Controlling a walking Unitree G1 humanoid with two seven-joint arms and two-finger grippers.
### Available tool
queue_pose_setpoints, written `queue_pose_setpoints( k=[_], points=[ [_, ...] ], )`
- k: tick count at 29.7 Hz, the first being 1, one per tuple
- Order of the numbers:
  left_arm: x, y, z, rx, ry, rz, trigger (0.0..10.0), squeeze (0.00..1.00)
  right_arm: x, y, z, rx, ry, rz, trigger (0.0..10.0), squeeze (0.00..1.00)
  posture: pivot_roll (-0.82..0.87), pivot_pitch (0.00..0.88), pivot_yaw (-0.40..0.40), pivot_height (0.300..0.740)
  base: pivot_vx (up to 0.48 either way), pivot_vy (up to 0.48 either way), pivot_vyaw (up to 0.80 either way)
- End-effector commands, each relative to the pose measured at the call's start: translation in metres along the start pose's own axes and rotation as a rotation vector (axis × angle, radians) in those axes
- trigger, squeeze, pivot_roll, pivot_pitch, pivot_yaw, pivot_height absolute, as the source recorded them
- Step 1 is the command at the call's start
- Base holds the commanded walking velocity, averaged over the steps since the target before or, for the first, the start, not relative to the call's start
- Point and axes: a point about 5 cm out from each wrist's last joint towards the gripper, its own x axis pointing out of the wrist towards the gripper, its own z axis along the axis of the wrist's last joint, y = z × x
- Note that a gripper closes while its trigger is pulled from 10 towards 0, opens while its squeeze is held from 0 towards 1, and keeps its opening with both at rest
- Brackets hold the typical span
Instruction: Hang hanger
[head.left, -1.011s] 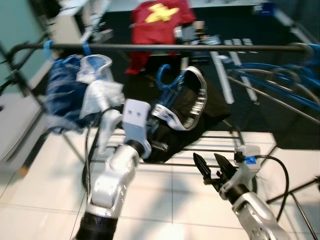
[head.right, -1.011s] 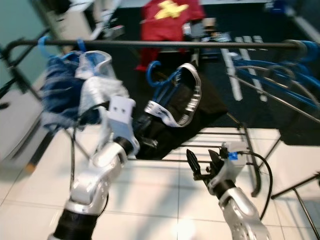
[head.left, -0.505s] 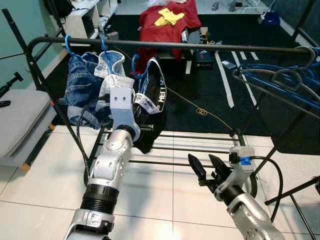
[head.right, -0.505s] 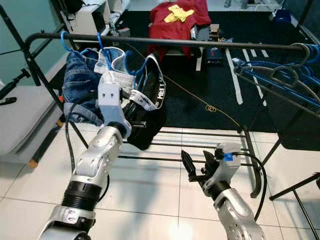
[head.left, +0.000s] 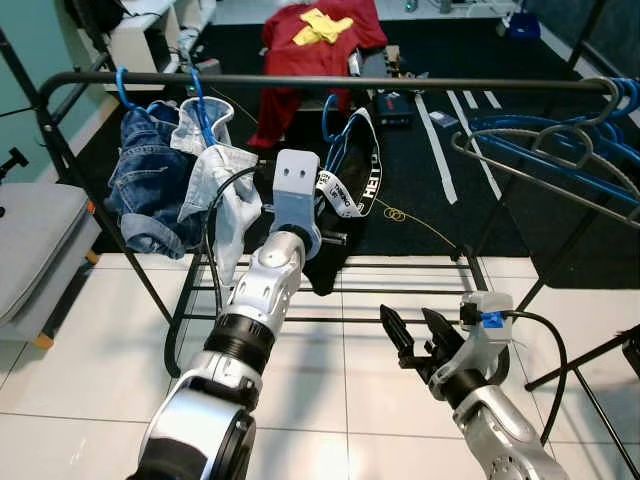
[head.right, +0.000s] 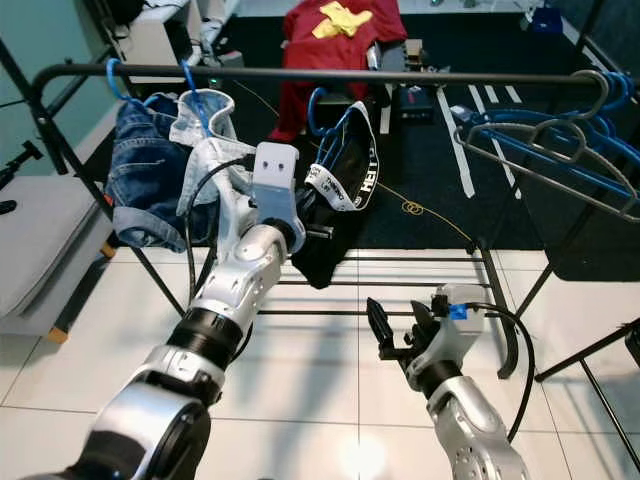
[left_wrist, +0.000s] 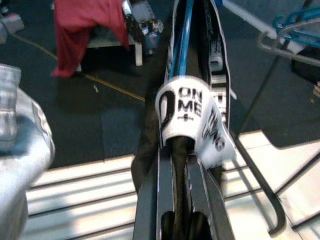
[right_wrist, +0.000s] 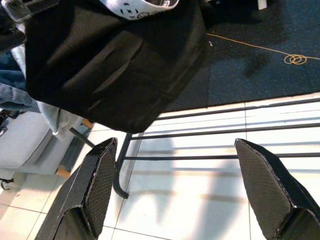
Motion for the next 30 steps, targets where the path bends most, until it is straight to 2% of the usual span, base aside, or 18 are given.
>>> queue_pose_setpoints(
  k=[1, 3, 6, 8, 11, 13, 14, 15, 17, 24, 28, 30],
  points=[
    [0.004, 0.015, 0.005, 0.009, -0.018, 0.062, 10.0, 0.0, -0.004, 0.006, -0.002, 0.001, 0.002, -0.001, 10.0, 0.0, -0.15, 0.19, 0.094, 0.74, 0.0, 0.0, 0.0],
    [0.004, 0.015, 0.005, 0.009, -0.018, 0.062, 10.0, 0.0, -0.004, 0.006, -0.002, 0.001, 0.002, -0.001, 10.0, 0.0, -0.15, 0.19, 0.094, 0.74, 0.0, 0.0, 0.0],
    [0.008, 0.023, 0.012, 0.009, -0.034, 0.093, 10.0, 0.0, -0.006, 0.008, -0.001, 0.011, -0.004, -0.006, 10.0, 0.0, -0.15, 0.195, 0.097, 0.74, 0.0, 0.0, 0.0],
    [0.013, 0.039, 0.027, -0.004, -0.072, 0.147, 10.0, 0.0, -0.008, 0.01, -0.001, 0.02, -0.008, -0.012, 10.0, 0.0, -0.16, 0.2, 0.1, 0.74, 0.0, 0.0, 0.0],
    [0.015, 0.047, 0.034, -0.005, -0.086, 0.172, 10.0, 0.0, -0.008, 0.01, -0.002, 0.023, -0.009, -0.014, 10.0, 0.0, -0.16, 0.2, 0.103, 0.74, 0.0, 0.0, 0.0],
    [0.016, 0.065, 0.045, -0.015, -0.1, 0.229, 10.0, 0.0, -0.008, 0.011, -0.002, 0.026, -0.008, -0.018, 10.0, 0.0, -0.16, 0.201, 0.104, 0.74, 0.0, 0.0, 0.0],
    [0.016, 0.065, 0.045, -0.015, -0.1, 0.229, 10.0, 0.0, -0.008, 0.011, -0.002, 0.026, -0.008, -0.018, 10.0, 0.0, -0.16, 0.201, 0.104, 0.74, 0.0, 0.0, 0.0],
    [0.016, 0.073, 0.048, -0.021, -0.103, 0.254, 10.0, 0.0, -0.009, 0.012, -0.003, 0.027, -0.007, -0.02, 10.0, 0.0, -0.17, 0.203, 0.107, 0.74, 0.0, 0.0, 0.0],
    [0.016, 0.078, 0.05, -0.023, -0.102, 0.269, 10.0, 0.0, -0.009, 0.012, -0.003, 0.028, -0.007, -0.023, 10.0, 0.0, -0.17, 0.204, 0.108, 0.74, 0.0, 0.0, 0.0],
    [0.016, 0.081, 0.047, -0.028, -0.08, 0.275, 10.0, 0.0, -0.009, 0.013, -0.002, 0.03, -0.008, -0.027, 10.0, 0.0, -0.18, 0.207, 0.11, 0.74, 0.0, 0.0, 0.0],
    [0.019, 0.066, 0.043, -0.028, -0.041, 0.241, 10.0, 0.0, -0.01, 0.017, -0.001, 0.034, -0.016, -0.036, 10.0, 0.0, -0.2, 0.22, 0.13, 0.74, 0.0, 0.0, 0.0],
    [0.019, 0.066, 0.043, -0.028, -0.041, 0.241, 10.0, 0.0, -0.01, 0.017, -0.001, 0.034, -0.016, -0.036, 10.0, 0.0, -0.2, 0.22, 0.13, 0.74, 0.0, 0.0, 0.0]
  ],
)
